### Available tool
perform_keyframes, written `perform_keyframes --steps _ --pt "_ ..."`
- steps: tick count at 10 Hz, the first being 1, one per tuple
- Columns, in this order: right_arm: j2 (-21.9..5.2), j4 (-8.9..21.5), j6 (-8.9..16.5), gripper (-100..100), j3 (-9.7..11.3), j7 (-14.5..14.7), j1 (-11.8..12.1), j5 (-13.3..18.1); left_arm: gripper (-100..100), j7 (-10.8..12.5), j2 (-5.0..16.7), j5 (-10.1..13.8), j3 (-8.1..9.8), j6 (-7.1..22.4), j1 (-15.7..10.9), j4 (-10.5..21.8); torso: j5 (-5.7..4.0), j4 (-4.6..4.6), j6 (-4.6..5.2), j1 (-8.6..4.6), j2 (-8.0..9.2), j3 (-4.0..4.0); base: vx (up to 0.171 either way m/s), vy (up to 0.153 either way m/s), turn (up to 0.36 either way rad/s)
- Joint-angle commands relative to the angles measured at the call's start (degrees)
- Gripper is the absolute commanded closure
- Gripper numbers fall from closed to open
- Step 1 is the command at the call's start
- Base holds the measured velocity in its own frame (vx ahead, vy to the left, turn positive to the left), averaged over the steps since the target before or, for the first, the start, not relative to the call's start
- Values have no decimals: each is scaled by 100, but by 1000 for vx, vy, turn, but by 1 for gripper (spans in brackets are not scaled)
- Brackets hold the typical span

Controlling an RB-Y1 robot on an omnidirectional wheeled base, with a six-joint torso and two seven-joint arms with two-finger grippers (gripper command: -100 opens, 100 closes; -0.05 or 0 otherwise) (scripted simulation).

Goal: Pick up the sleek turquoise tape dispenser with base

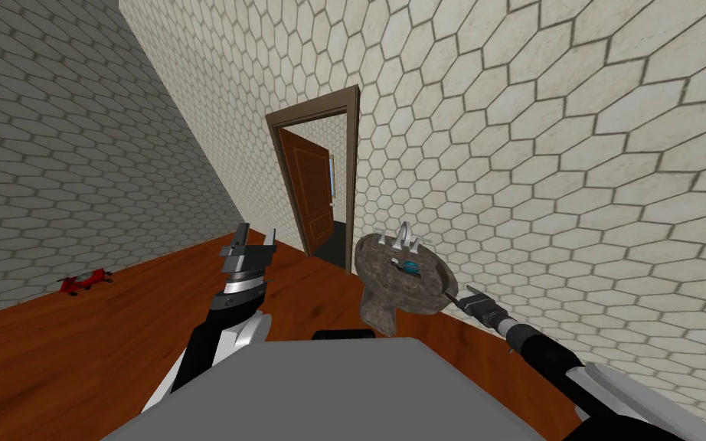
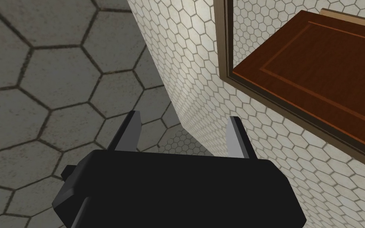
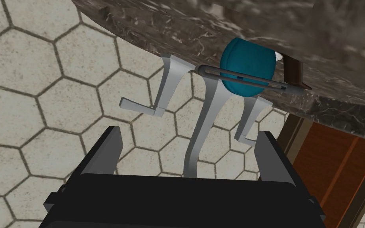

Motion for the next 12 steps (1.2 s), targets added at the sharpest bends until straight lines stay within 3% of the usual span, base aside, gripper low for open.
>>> perform_keyframes --steps 1,3,4,6,7,10,11,12 --pt "-238 140 14 -100 -22 99 73 120 0 0 0 0 0 0 0 0 0 0 0 0 0 0 104 76 51" --pt "-612 422 24 -100 -70 431 436 498 0 0 0 0 0 0 0 0 -2 1 0 -11 6 3 126 92 153" --pt "-654 422 24 -100 -70 431 436 531 0 0 0 0 0 0 0 0 -1 -1 -2 -5 -6 -4 119 83 77" --pt "-1031 681 -3 -100 -94 745 777 902 0 0 0 0 0 0 0 0 -1 -1 -1 -3 -6 -4 161 99 161" --pt "-1031 681 -3 -100 -94 745 797 938 0 0 0 0 0 0 1 0 -1 -4 0 -5 -16 -10 117 64 55" --pt "-1511 1018 -100 -100 -89 1165 1310 1469 0 0 0 0 0 0 0 0 1 -1 -3 6 -5 -3 147 114 174" --pt "-1511 1018 -100 -100 -89 1165 1310 1512 0 0 0 0 0 0 1 0 2 -4 0 11 -18 -10 129 68 40" --pt "-1646 1116 -143 -100 -79 1289 1467 1688 0 0 0 0 1 0 1 -1 1 -1 4 -4 -1 -3 101 37 85"
